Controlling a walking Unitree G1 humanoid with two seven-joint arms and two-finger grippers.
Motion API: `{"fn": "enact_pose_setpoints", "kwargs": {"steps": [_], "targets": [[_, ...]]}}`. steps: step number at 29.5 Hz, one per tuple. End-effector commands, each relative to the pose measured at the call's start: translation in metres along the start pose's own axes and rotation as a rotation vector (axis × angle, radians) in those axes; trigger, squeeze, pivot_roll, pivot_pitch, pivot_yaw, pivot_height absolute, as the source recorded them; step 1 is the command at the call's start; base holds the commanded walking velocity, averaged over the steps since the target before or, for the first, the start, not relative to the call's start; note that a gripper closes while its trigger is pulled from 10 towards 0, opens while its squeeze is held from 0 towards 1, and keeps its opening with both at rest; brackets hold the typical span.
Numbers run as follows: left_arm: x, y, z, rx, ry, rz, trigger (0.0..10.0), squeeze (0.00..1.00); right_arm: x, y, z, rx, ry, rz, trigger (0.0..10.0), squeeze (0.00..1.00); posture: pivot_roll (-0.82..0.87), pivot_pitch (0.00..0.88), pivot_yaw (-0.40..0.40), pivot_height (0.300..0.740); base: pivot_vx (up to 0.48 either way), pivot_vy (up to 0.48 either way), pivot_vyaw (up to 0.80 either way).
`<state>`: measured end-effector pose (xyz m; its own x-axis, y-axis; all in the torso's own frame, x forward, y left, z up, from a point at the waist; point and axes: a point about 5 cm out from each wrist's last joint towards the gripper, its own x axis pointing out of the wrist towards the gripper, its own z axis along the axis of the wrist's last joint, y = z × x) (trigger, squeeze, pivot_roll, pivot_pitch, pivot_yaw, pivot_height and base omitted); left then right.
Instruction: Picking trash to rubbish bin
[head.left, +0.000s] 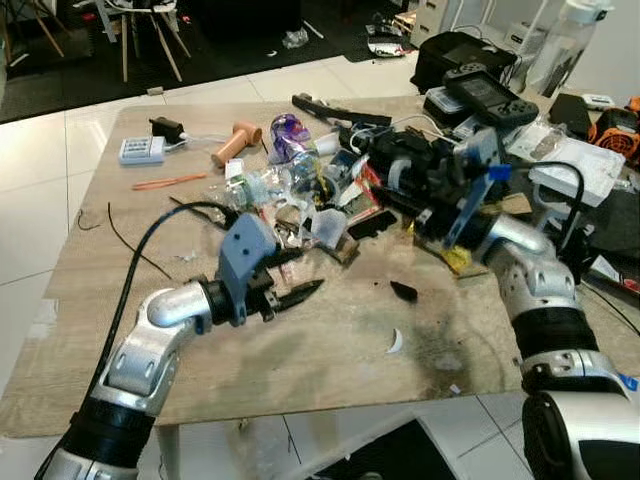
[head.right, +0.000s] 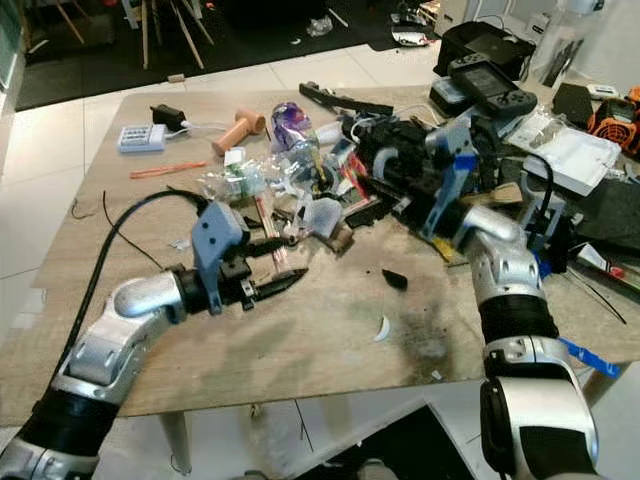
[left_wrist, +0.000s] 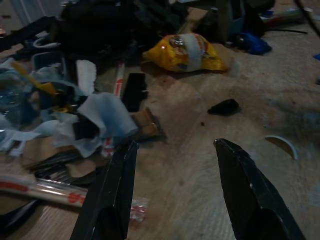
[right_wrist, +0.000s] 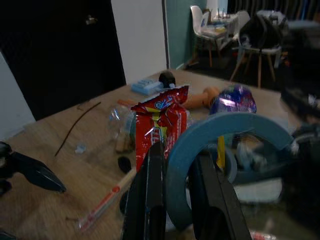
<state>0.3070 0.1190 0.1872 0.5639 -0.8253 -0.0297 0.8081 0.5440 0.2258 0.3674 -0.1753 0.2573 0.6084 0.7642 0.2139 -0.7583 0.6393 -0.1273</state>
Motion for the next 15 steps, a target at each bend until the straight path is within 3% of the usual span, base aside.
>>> {"fn": "enact_pose_setpoints", "kwargs": {"steps": [1, 5, 8, 9, 10, 11, 12, 13, 14, 15], "targets": [[0.001, 0.001, 0.000, -0.020, -0.016, 0.009, 10.0, 0.00, 0.001, 0.006, 0.000, 0.004, -0.007, 0.017, 0.0, 0.00, -0.06, 0.096, 0.020, 0.740, 0.000, 0.000, 0.00], [0.002, -0.002, 0.000, -0.034, -0.044, 0.020, 10.0, 0.00, 0.000, 0.018, 0.002, -0.014, -0.017, 0.015, 0.0, 0.00, -0.07, 0.087, 0.019, 0.740, 0.000, 0.000, 0.00], [0.003, 0.003, 0.002, -0.024, -0.068, 0.110, 10.0, 0.00, -0.004, 0.026, 0.000, -0.034, -0.037, -0.057, 0.0, 0.00, -0.08, 0.085, 0.019, 0.740, 0.000, 0.000, 0.00], [0.004, 0.008, 0.001, -0.013, -0.067, 0.177, 10.0, 0.00, -0.006, 0.026, -0.002, -0.051, -0.045, -0.115, 0.0, 0.00, -0.08, 0.083, 0.019, 0.740, 0.000, 0.000, 0.00], [0.003, 0.020, 0.000, -0.007, -0.064, 0.342, 10.0, 0.00, -0.011, 0.025, -0.011, -0.084, -0.043, -0.234, 0.0, 0.00, -0.09, 0.083, 0.020, 0.740, 0.000, 0.000, 0.00], [0.003, 0.020, 0.000, -0.007, -0.064, 0.342, 10.0, 0.00, -0.011, 0.025, -0.011, -0.084, -0.043, -0.234, 0.0, 0.00, -0.09, 0.083, 0.020, 0.740, 0.000, 0.000, 0.00], [0.002, 0.025, -0.001, -0.024, -0.065, 0.413, 10.0, 0.00, -0.014, 0.025, -0.014, -0.092, -0.049, -0.293, 0.0, 0.00, -0.09, 0.086, 0.019, 0.740, 0.000, 0.000, 0.00], [0.001, 0.028, -0.001, -0.041, -0.073, 0.466, 10.0, 0.00, -0.017, 0.026, -0.016, -0.099, -0.054, -0.338, 4.5, 0.00, -0.09, 0.088, 0.019, 0.740, 0.000, 0.000, 0.00], [-0.001, 0.030, 0.000, -0.049, -0.095, 0.510, 10.0, 0.00, -0.021, 0.026, -0.017, -0.099, -0.062, -0.394, 10.0, 0.00, -0.09, 0.089, 0.018, 0.740, 0.000, 0.000, 0.00], [-0.002, 0.031, 0.002, -0.047, -0.112, 0.550, 10.0, 0.00, -0.025, 0.026, -0.018, -0.101, -0.059, -0.444, 10.0, 0.00, -0.09, 0.092, 0.016, 0.740, 0.000, 0.000, 0.00]]}}
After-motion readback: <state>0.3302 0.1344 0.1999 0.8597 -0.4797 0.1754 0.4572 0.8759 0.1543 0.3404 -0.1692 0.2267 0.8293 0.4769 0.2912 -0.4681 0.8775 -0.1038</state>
